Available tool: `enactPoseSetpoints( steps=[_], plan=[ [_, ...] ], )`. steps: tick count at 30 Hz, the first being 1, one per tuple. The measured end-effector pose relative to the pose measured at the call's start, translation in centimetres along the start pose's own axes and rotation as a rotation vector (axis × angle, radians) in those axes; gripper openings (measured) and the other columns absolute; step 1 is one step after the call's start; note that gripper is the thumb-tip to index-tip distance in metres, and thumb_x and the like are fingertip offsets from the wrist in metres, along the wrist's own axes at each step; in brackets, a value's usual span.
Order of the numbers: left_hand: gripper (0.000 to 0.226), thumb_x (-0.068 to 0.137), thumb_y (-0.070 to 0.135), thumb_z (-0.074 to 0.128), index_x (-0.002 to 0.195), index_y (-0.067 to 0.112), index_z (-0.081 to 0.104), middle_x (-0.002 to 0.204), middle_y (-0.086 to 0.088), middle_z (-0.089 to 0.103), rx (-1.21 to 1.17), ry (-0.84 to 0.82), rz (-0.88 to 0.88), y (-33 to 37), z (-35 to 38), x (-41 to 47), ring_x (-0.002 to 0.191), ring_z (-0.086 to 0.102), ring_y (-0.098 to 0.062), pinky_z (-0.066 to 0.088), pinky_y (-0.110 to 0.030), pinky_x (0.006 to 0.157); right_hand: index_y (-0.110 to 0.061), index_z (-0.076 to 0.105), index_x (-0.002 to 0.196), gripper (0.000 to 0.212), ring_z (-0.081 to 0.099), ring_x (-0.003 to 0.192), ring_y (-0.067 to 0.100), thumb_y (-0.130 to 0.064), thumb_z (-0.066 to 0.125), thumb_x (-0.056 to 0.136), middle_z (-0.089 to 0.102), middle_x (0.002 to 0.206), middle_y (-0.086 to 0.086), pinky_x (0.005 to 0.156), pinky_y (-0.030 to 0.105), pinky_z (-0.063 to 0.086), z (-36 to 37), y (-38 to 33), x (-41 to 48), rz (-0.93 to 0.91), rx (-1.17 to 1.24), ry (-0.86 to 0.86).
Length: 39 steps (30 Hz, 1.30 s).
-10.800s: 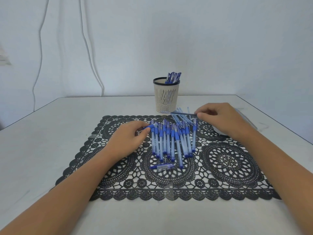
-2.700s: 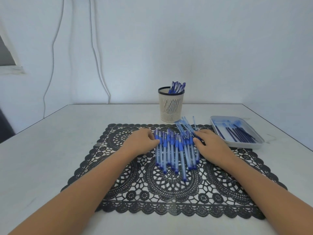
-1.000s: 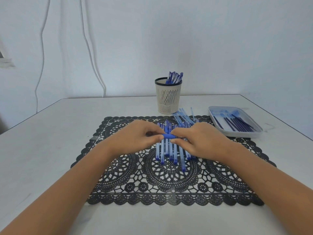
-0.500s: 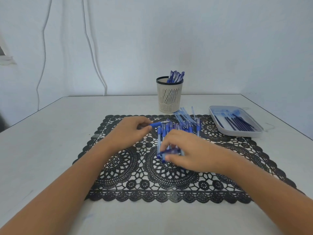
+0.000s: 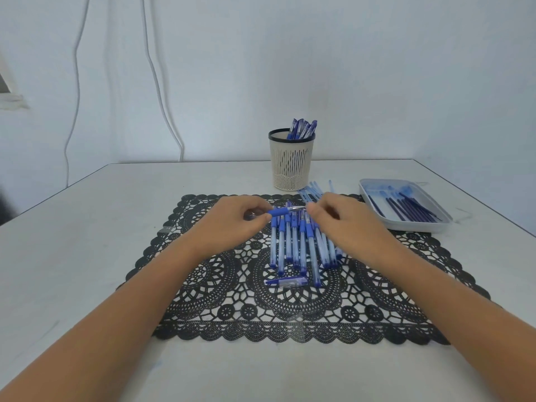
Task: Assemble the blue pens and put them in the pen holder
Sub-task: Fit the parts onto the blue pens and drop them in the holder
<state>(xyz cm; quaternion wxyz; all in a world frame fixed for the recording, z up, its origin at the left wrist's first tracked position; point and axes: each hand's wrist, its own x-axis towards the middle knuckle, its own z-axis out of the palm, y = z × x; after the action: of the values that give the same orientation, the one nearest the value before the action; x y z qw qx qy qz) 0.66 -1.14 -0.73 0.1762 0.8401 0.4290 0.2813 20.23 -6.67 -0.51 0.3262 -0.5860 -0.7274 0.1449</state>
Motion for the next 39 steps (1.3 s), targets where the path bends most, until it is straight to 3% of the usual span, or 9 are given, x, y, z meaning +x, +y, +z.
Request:
enactPoseSetpoints(
  steps=[5,9,16,21,25,28,31,36,39],
  plan=[
    [0.018,0.09,0.024,0.057,0.105,0.023,0.065,0.082,0.024,0.059,-0.003,-0.014,0.109,1.1,0.6,-0.1,0.074,0.053,0.013,0.037,-0.003,0.065,-0.013,0.061,0.079,0.051,0.049,0.057,0.007,-0.051,0.031,0.095,0.059,0.068,-0.001,0.059,0.023,0.038,0.0,0.6,0.3,0.153,0.13,-0.019],
    [0.02,0.091,0.025,0.055,0.106,0.021,0.066,0.075,0.018,0.06,0.004,-0.024,0.141,1.4,0.8,-0.1,0.066,0.054,0.001,0.041,-0.012,0.063,-0.018,0.057,0.067,0.04,0.043,0.052,0.01,-0.042,0.04,0.095,0.05,0.054,-0.008,0.059,0.025,0.038,-0.1,0.5,0.5,0.136,0.238,-0.048],
    [0.018,0.092,0.025,0.054,0.104,0.025,0.067,0.068,0.012,0.06,-0.034,-0.043,0.117,1.0,0.7,-0.1,0.063,0.057,-0.015,0.044,-0.025,0.061,-0.02,0.06,0.089,0.008,0.049,0.051,-0.002,-0.028,0.057,0.09,0.062,0.066,-0.008,0.054,0.014,0.038,-0.1,1.0,0.6,0.055,0.335,-0.084],
    [0.021,0.092,0.025,0.053,0.109,0.022,0.066,0.073,0.014,0.06,-0.005,-0.033,0.108,0.9,0.6,-0.1,0.068,0.059,-0.013,0.044,-0.02,0.064,-0.018,0.062,0.08,0.034,0.052,0.049,0.0,-0.044,0.044,0.093,0.062,0.06,-0.007,0.057,0.017,0.038,-0.3,1.1,0.8,0.116,0.301,-0.074],
    [0.022,0.092,0.026,0.054,0.11,0.022,0.066,0.078,0.015,0.062,0.002,-0.033,0.114,0.9,0.6,-0.1,0.072,0.059,-0.011,0.045,-0.024,0.067,-0.023,0.06,0.091,0.003,0.055,0.055,-0.003,-0.024,0.057,0.09,0.065,0.067,-0.007,0.055,0.012,0.044,-0.5,1.3,0.7,0.072,0.31,-0.108],
    [0.022,0.092,0.026,0.054,0.11,0.021,0.066,0.079,0.014,0.063,0.009,-0.034,0.114,0.8,0.6,0.0,0.073,0.059,-0.011,0.045,-0.025,0.068,-0.024,0.056,0.097,0.014,0.059,0.061,0.002,-0.033,0.06,0.087,0.066,0.075,-0.004,0.056,0.018,0.046,-0.2,1.6,0.8,0.092,0.353,-0.087],
    [0.022,0.091,0.027,0.055,0.11,0.022,0.066,0.08,0.018,0.062,0.026,-0.03,0.123,0.7,0.7,0.0,0.074,0.058,-0.005,0.045,-0.022,0.069,-0.014,0.062,0.081,0.034,0.055,0.052,0.009,-0.042,0.046,0.093,0.063,0.062,-0.002,0.052,0.018,0.041,-0.1,1.3,0.8,0.157,0.347,-0.078],
    [0.021,0.091,0.025,0.055,0.109,0.021,0.066,0.075,0.018,0.06,0.018,-0.032,0.112,0.9,0.6,-0.1,0.07,0.057,-0.006,0.045,-0.023,0.068,-0.016,0.06,0.096,0.007,0.061,0.062,0.003,-0.017,0.06,0.089,0.067,0.074,-0.002,0.06,0.021,0.05,-0.4,1.3,0.7,0.11,0.449,-0.108],
    [0.022,0.092,0.025,0.054,0.109,0.021,0.066,0.076,0.018,0.059,0.021,-0.036,0.109,0.9,0.5,-0.2,0.072,0.057,-0.007,0.045,-0.024,0.07,-0.017,0.06,0.093,0.018,0.061,0.063,0.007,-0.034,0.057,0.089,0.067,0.077,-0.002,0.061,0.025,0.05,-0.2,1.1,0.8,0.149,0.411,-0.069]
  ],
)
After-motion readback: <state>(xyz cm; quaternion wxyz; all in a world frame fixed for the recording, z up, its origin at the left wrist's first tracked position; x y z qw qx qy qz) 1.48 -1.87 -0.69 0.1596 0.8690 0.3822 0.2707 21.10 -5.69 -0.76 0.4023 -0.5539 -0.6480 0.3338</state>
